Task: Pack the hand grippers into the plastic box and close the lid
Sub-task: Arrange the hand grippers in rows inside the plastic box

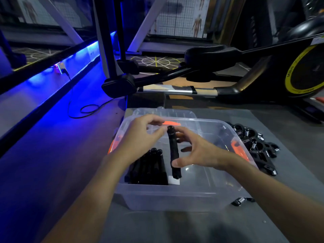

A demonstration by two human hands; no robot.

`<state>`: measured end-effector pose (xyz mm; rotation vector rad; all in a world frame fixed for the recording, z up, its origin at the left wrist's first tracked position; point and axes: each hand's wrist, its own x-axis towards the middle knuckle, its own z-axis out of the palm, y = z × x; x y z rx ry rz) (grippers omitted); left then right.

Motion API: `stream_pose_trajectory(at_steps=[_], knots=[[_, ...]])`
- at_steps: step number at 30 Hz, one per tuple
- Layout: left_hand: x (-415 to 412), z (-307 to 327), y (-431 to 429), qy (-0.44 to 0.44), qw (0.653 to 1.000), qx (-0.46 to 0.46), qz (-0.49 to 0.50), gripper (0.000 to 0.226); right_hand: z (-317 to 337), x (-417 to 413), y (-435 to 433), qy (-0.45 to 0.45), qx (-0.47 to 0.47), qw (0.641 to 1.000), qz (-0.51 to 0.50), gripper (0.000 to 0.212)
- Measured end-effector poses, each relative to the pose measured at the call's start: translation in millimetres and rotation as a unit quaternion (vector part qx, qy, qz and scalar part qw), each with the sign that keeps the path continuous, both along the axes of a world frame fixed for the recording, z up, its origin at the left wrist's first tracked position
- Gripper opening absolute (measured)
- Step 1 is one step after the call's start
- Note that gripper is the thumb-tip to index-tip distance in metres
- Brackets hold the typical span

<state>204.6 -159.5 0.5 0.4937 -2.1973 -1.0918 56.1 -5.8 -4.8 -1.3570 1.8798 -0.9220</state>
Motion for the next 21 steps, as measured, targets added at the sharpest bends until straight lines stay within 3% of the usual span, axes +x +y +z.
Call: stream_pose_trajectory(at_steps=[7,11,21], knots=[[25,-20,-31,-0.13,0.982,-0.09,0.1,0.012,-46,-28,-17,-0.029,0.116,0.993,0.008,0.084],[27,-34,-32,-0.147,0.979,-0.103,0.097,0.022,-63,-39,-34,-0.046,0.164,0.985,0.017,0.087],[21,-41,-37,-0.133,0.975,-0.145,0.103,0.01,-99,-43,-58,-0.153,0.185,0.971,0.012,0.082]])
